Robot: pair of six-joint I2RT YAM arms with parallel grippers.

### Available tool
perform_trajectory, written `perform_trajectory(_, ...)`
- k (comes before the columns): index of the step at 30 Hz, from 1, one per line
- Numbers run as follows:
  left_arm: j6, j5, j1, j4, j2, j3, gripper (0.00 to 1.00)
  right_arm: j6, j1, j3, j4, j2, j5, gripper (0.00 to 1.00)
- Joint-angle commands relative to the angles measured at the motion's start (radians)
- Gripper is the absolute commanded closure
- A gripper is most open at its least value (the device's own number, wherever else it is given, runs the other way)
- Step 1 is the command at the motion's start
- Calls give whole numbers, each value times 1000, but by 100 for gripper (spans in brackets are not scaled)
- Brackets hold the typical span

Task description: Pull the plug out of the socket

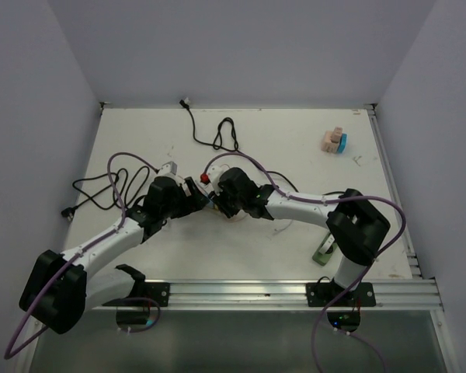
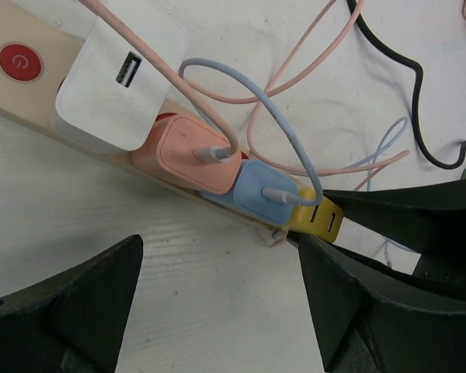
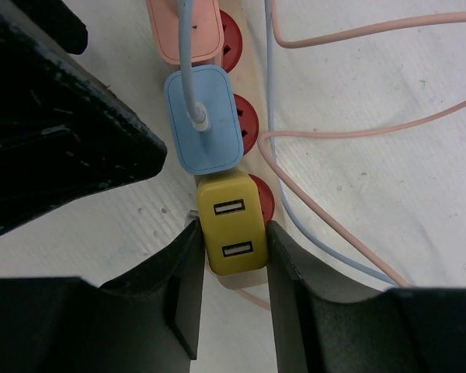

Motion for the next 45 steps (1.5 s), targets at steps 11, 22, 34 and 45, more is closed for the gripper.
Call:
perform_trajectory(11, -100, -127, -46, 179, 83, -33, 27, 115, -14, -81, 170, -53, -28, 100)
perform_trajectory(22, -131, -139, -47, 246, 100, -50, 37, 204, -3, -106, 229, -61, -44, 100)
perform_trajectory(34, -140, -122, -53, 326, 63, -94, 38, 256, 33, -112, 245, -62, 40, 100)
perform_trajectory(45, -162, -95, -55, 458, 68, -152, 39, 276, 50, -109, 262, -39, 49, 100)
